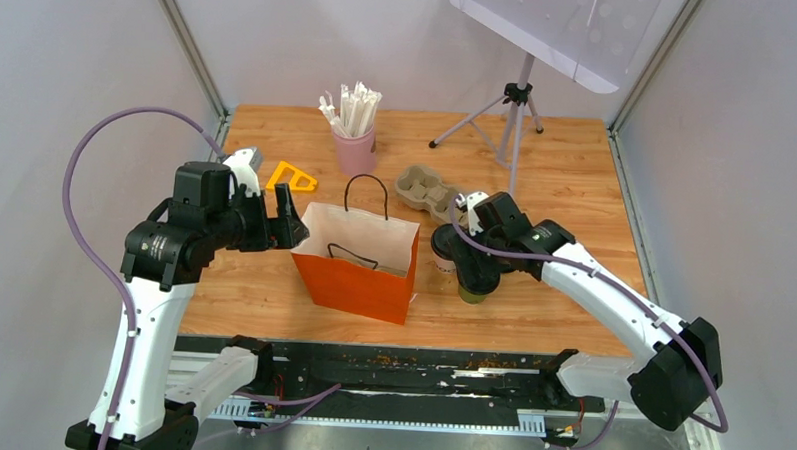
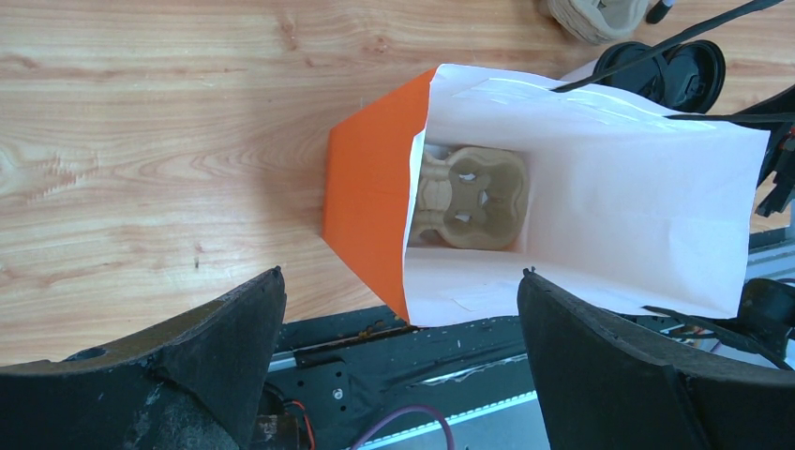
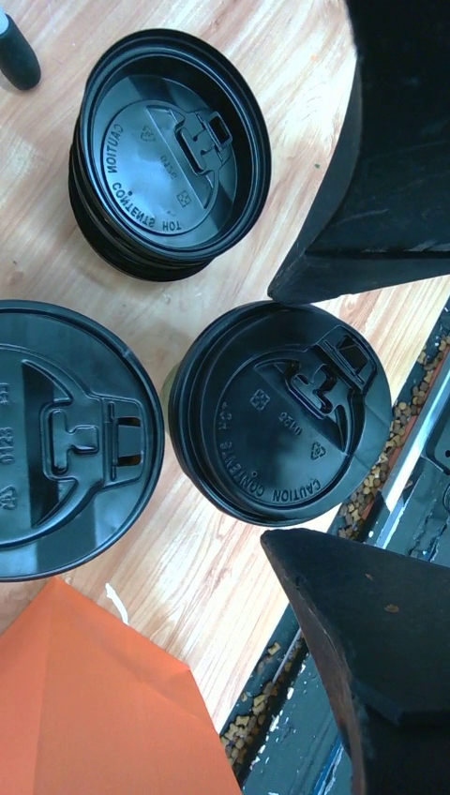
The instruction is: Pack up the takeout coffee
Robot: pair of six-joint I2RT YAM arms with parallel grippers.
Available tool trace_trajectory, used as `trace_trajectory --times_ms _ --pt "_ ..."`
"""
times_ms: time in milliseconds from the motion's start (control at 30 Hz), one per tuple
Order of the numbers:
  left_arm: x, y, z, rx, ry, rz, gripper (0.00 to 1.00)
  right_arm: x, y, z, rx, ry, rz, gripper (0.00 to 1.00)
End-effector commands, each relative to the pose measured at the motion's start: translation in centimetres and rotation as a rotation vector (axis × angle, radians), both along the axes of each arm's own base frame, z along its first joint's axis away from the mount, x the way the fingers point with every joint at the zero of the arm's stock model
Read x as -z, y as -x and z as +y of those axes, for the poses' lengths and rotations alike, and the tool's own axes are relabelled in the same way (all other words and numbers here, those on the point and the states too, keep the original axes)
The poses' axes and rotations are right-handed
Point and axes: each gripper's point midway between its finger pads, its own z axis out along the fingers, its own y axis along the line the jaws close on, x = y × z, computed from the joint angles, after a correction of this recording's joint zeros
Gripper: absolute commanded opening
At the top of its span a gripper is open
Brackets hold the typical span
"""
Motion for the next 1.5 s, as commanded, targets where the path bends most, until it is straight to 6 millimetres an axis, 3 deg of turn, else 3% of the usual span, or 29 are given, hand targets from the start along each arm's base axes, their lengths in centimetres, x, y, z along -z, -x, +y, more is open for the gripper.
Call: trace_trajectory --times_ms 0,600,1200,1467 --pt "-0.5 -0.1 -0.3 0.008 0.021 -0.025 1.00 -1.1 -0.6 0.4 0.003 -0.045 -0.081 0.90" --pt "0.5 -0.5 -0.9 0.029 0.039 0.008 1.00 -1.2 -0.2 -0.5 0.041 -0.084 -0.208 0.91" --pt "0.7 -0.8 -1.1 0.029 0.044 0.014 1.00 0.5 0.4 -0.1 0.050 -0.061 -0.173 0.82" --pt "0.6 -0.7 -0.9 0.027 0.037 0.010 1.00 0.4 0.3 -0.5 0.079 -0.042 -0.198 0.75"
